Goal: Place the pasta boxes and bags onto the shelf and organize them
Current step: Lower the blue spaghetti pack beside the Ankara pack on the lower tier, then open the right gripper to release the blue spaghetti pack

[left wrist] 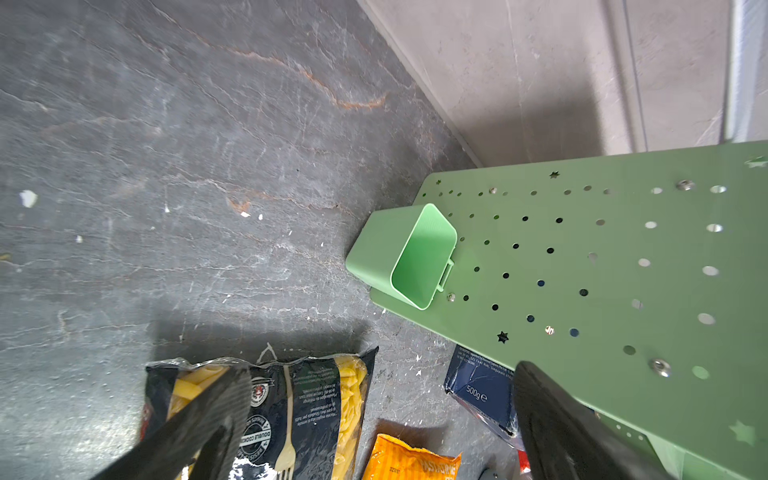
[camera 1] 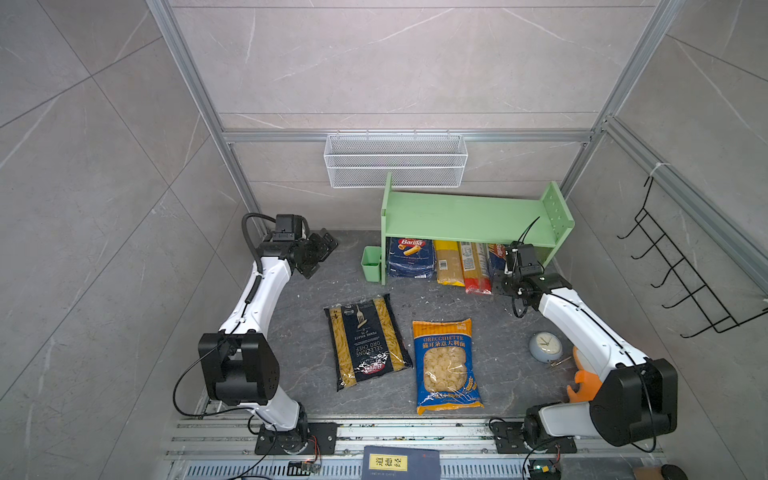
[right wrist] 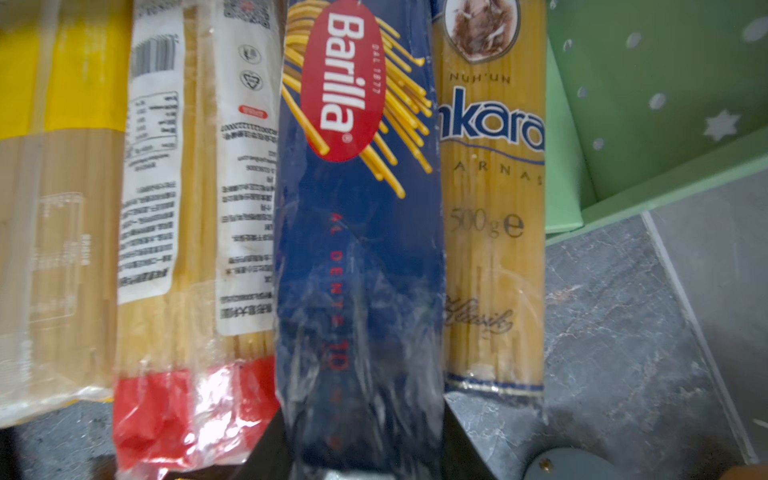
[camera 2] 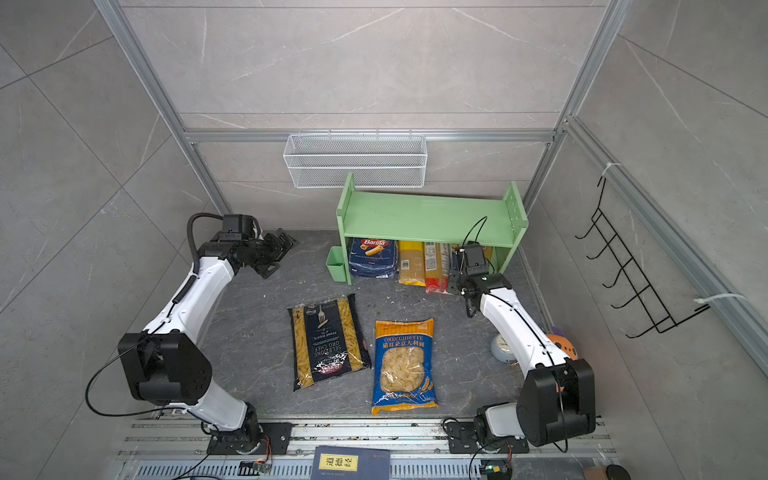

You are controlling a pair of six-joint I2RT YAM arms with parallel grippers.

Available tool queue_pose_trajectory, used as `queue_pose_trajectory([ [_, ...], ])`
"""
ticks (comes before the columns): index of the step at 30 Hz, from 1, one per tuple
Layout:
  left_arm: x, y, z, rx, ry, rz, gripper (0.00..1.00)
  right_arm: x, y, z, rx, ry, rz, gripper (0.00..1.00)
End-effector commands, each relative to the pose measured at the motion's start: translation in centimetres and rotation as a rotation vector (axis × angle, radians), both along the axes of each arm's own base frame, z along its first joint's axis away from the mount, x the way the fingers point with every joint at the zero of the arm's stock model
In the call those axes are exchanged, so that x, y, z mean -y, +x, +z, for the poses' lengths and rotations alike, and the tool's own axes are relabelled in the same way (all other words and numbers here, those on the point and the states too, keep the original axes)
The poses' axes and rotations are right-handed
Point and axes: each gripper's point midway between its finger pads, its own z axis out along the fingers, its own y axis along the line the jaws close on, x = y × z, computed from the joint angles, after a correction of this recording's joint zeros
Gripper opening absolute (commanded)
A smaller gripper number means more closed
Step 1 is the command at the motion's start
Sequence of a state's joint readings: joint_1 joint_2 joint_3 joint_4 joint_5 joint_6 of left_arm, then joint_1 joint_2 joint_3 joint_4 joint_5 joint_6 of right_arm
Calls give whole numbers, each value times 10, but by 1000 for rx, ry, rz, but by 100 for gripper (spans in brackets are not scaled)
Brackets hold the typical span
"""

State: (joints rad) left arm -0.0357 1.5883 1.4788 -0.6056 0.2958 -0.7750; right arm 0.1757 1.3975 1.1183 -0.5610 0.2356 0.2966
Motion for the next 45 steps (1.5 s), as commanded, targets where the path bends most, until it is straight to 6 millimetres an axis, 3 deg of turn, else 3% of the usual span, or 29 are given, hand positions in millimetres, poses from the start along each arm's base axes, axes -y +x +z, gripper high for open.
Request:
queue_pose_trajectory([
  [1,-5,-11,21,57,8,-24,100,50,-61,-53,-287,-152,-180,18],
  [13,-16,-33,28,64,20,-6,100,1,-40,-72,-285,-9,-73,21],
  [20,-20,-43,29,67,24,6,100,6,-51,-86,-309,-18,-104,21],
  [29,-19,-45,29,71,13,8,100,23,-51,-81,-317,-67,-143,24],
  [32,-19,-46,31,76,16,7,100,22,-47,-74,-305,-64,-143,34],
  [35,-19,-48,33,79,19,6,100,20,-46,-63,-280,-45,-140,61],
  [37,-20,-50,34,83,23,4,100,19,-47,-55,-263,-37,-136,73],
  [39,-21,-50,35,87,26,6,100,19,-48,-45,-245,-34,-131,79],
  [45,-20,-49,36,95,15,1,100,16,-48,-21,-201,-19,-111,82],
])
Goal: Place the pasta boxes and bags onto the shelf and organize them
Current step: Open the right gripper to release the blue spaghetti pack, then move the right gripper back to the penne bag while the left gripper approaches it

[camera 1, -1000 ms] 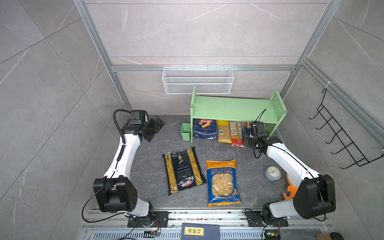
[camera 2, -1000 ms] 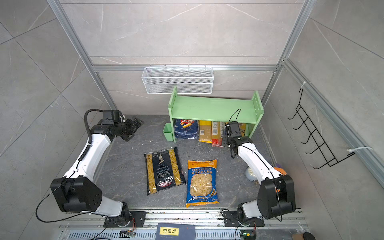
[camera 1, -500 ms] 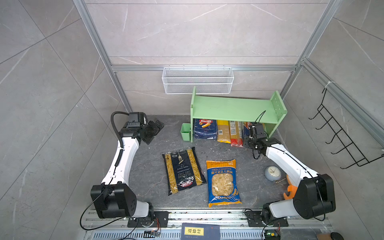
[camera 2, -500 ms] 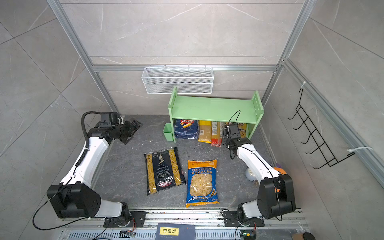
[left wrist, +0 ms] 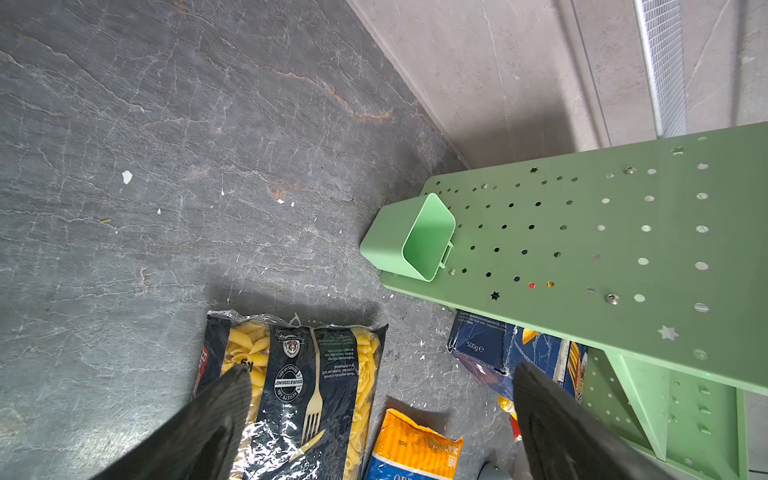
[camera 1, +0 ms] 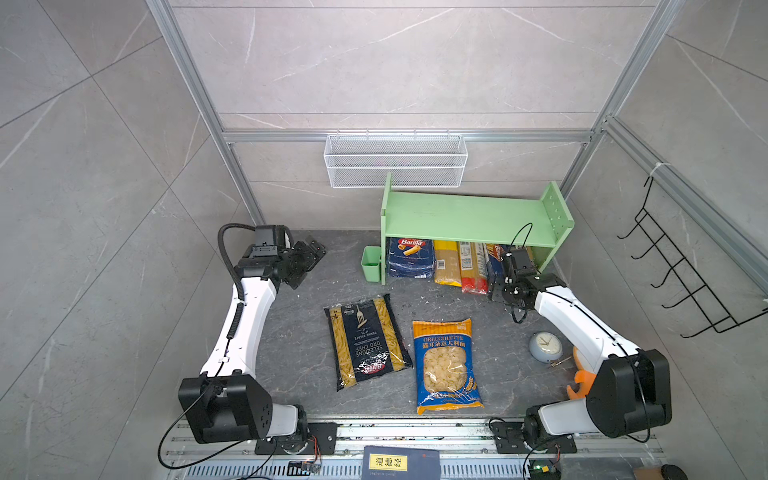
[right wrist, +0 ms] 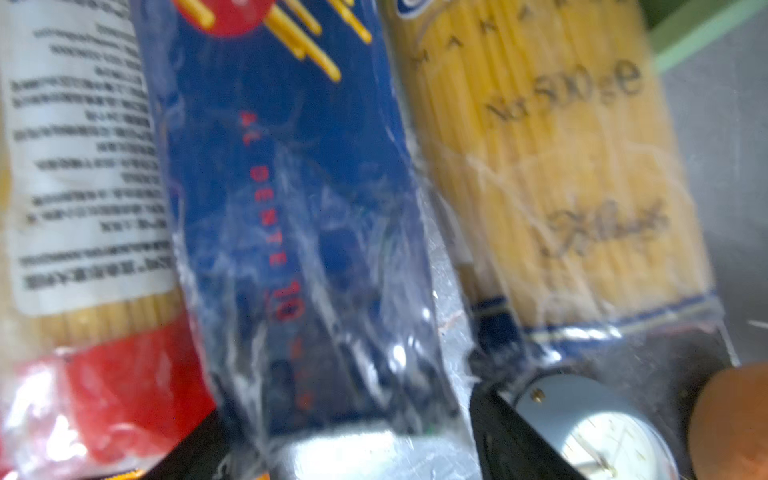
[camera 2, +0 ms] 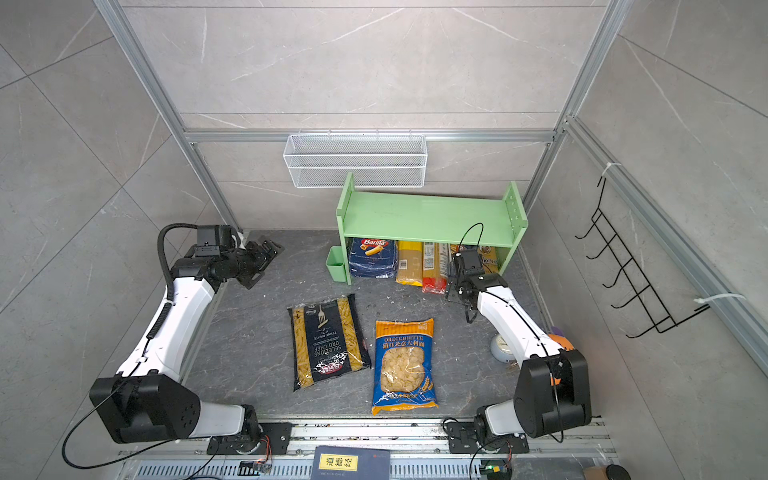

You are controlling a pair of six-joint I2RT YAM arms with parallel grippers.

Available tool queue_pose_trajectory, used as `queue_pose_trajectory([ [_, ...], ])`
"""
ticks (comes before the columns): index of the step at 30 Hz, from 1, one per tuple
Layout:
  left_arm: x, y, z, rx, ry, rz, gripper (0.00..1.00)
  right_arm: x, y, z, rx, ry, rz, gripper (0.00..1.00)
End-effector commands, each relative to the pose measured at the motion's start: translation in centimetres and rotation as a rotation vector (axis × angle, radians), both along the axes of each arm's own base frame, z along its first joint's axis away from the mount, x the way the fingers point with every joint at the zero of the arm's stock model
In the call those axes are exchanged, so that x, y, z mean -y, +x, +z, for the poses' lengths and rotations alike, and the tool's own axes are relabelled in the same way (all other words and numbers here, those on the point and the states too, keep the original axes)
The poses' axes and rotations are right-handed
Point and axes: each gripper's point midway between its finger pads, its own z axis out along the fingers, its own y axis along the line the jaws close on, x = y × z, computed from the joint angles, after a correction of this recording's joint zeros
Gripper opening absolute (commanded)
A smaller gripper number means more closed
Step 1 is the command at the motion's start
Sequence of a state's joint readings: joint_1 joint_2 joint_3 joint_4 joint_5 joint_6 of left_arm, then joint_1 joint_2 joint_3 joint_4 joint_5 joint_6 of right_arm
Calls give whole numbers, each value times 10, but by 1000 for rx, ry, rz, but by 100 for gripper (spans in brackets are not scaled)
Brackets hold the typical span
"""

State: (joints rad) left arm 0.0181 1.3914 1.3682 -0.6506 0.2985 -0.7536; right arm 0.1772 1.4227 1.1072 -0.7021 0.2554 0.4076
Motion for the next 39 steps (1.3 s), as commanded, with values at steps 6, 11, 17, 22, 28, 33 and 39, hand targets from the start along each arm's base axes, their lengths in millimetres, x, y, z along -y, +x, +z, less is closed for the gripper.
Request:
queue_pose_trajectory([
  [6,5,-2,15,65,-9,-46,100,0,-20,32,-6,14,20,84],
  [11,6,-5,17,73,-14,-52,100,-11,-24,46,7,57,50,85],
  [17,6,-10,13,61,-9,-62,100,-23,-45,53,-2,114,51,85],
  [22,7,-20,-3,22,-7,-65,100,-38,-77,55,-29,104,70,85],
  [28,6,-48,-35,-51,-14,-42,100,-70,-121,54,-62,149,132,85],
  [33,8,-80,-60,-105,-22,-25,100,-109,-138,38,-95,268,238,86],
  [39,15,-126,-92,-180,-18,5,99,-179,-138,25,-113,417,447,88],
])
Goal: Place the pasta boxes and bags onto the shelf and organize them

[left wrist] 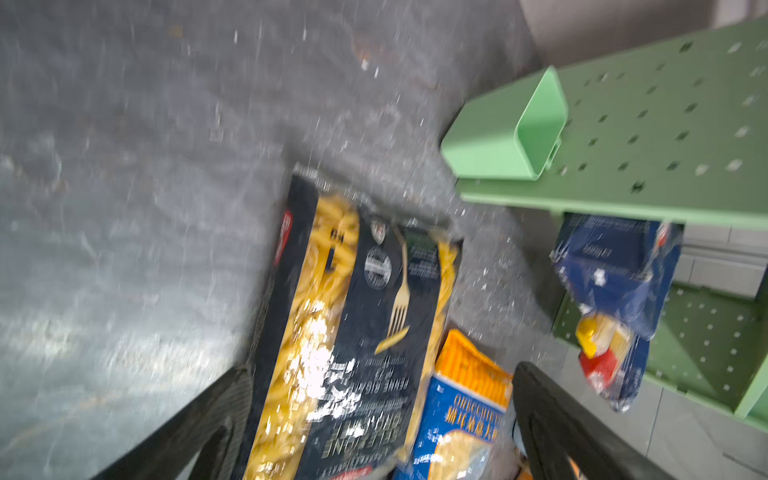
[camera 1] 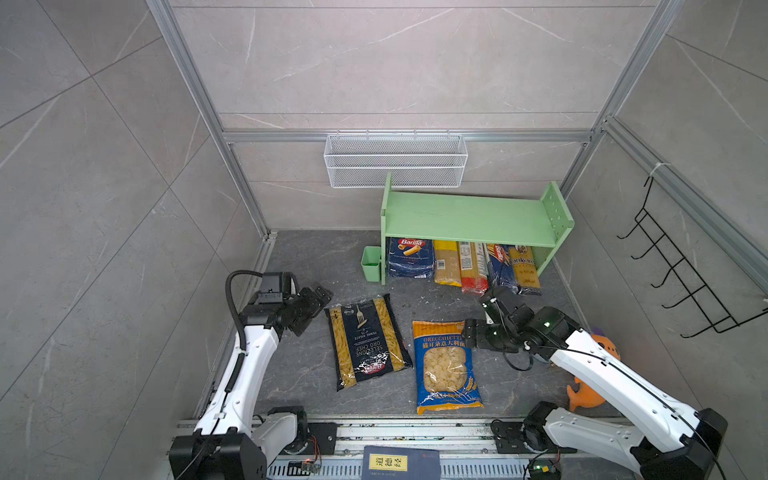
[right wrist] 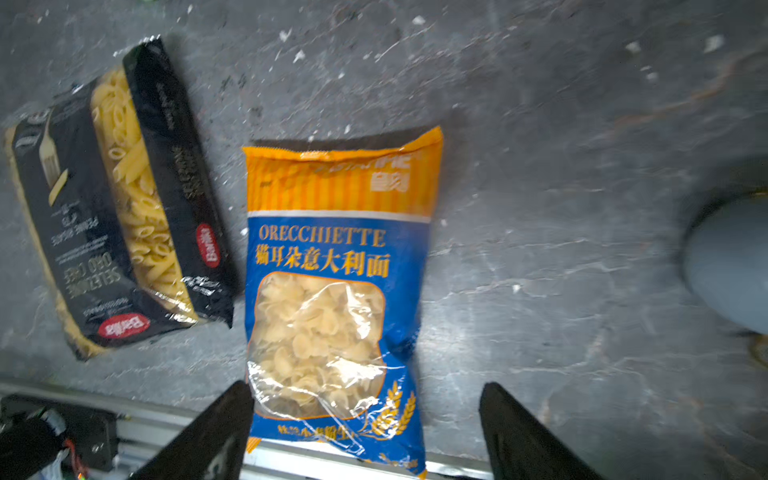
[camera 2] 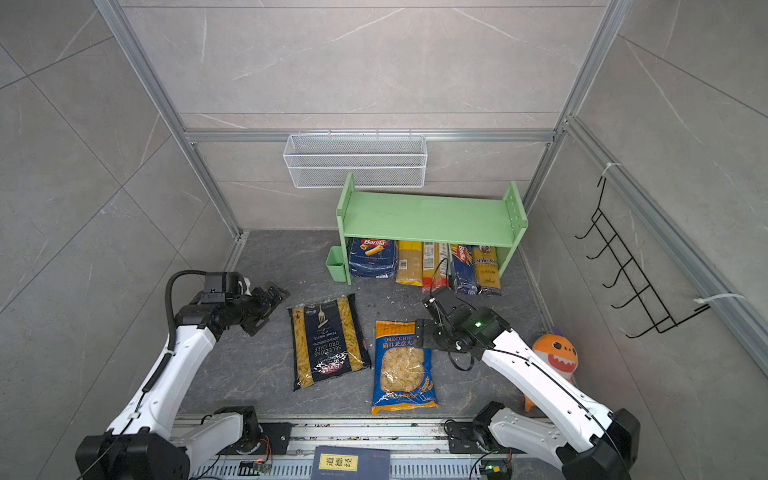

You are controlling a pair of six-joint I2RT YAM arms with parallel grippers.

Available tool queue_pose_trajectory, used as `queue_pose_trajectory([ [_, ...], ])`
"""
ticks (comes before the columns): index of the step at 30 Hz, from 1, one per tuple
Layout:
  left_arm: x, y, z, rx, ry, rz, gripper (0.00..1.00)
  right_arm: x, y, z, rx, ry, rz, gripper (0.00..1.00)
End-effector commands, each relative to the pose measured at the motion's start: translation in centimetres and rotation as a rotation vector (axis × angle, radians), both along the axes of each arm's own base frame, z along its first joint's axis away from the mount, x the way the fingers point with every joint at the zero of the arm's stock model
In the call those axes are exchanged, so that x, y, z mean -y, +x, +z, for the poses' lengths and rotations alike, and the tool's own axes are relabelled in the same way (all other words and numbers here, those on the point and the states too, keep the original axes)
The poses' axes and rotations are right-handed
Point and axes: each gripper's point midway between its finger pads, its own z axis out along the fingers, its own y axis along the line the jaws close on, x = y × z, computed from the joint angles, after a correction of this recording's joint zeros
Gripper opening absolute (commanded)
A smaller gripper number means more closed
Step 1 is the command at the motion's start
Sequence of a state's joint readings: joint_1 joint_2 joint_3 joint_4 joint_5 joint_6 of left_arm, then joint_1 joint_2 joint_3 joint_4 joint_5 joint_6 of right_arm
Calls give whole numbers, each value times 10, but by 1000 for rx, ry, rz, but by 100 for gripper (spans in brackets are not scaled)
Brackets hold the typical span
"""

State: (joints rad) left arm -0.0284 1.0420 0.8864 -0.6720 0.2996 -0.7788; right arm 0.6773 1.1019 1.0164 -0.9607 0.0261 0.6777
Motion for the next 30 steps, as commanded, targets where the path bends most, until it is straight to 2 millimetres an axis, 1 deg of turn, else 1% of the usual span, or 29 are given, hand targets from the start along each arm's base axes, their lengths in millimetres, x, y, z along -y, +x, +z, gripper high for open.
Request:
queue_pose_trajectory([
  [1,1,-24,-8,-30,-2,43,99,-53,5,-1,-1,144,118,89],
  [4,3,-45,-22,-56,-6,65,99,-93,10,-9,-24,211,211,90],
  [7,5,-64,-34,-81,-4,79,98,-122,19,-22,-42,240,273,93],
  [10,6,-80,-44,-109,-5,88,96,-142,27,-38,-69,251,317,93],
  [13,6,-92,-52,-130,4,97,95,-156,32,-52,-85,261,347,94],
  [15,5,-96,-54,-135,8,110,94,-163,33,-60,-97,269,363,94],
  [19,5,-99,-62,-161,10,109,91,-176,37,-75,-117,287,392,94],
  [22,9,-96,-67,-182,18,88,88,-184,41,-89,-134,278,409,94],
  [26,12,-86,-72,-189,29,66,84,-192,48,-104,-147,271,412,94],
  [30,17,-76,-79,-187,24,53,77,-199,52,-115,-163,278,414,94],
])
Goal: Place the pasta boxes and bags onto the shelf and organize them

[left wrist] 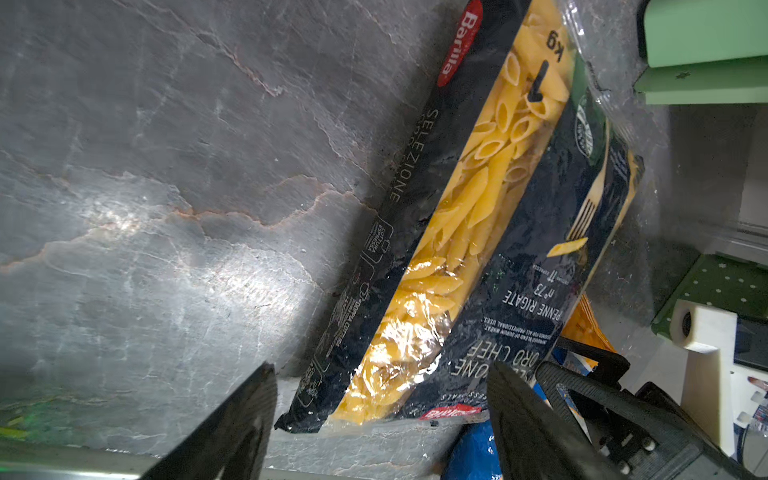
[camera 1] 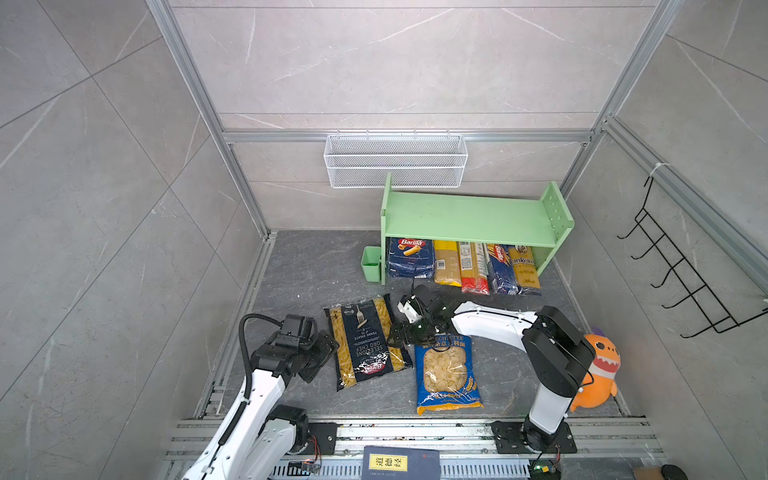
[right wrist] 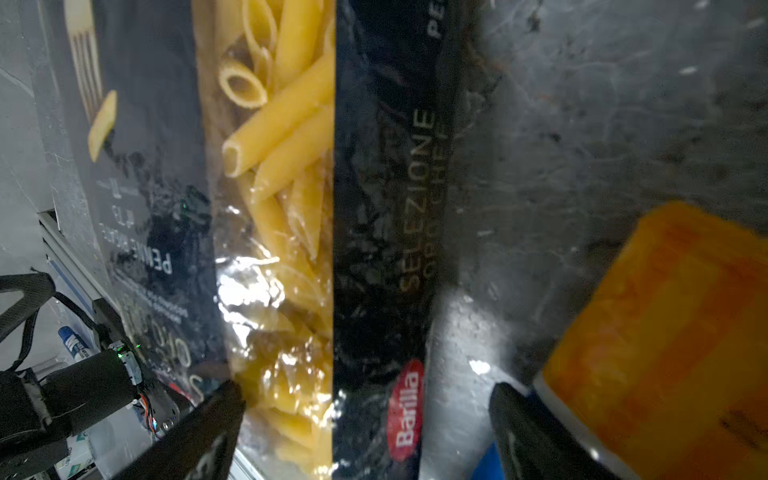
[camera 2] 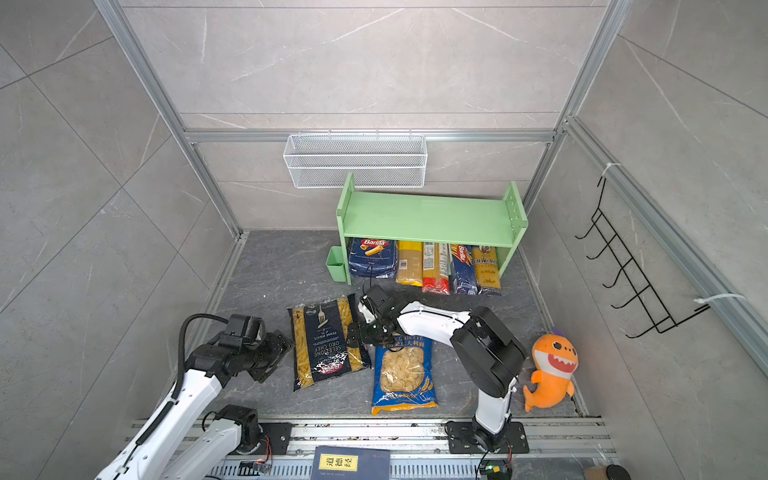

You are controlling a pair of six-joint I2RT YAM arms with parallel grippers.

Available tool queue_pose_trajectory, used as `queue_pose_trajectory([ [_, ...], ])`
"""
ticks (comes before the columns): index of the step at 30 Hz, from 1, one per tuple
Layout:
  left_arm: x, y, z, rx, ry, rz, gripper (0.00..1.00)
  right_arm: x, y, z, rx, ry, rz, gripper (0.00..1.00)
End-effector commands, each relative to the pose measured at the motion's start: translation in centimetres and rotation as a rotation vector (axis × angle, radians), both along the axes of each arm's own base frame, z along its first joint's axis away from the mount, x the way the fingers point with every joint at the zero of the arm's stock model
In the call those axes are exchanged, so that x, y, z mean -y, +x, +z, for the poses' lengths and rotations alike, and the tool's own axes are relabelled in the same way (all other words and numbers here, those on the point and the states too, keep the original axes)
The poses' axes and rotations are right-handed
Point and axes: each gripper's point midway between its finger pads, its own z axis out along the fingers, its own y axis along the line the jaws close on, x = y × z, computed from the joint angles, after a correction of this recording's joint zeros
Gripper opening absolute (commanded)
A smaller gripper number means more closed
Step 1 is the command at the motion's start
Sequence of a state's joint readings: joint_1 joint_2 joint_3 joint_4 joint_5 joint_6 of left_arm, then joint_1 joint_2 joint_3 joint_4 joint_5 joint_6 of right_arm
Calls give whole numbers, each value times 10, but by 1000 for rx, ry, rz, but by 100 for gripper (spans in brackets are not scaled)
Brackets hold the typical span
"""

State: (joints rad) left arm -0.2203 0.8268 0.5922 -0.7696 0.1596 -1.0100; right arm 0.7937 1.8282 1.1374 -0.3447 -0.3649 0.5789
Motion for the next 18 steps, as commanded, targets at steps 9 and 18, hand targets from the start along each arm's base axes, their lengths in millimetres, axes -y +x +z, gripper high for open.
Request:
queue_pose_trajectory([
  [9,8,29,-17,1,20,-61,68,-44,7,-14,-57,122,75,94],
  [18,6,36,-39,-41,24,-76,55,-64,9,-23,-117,189,96,94],
])
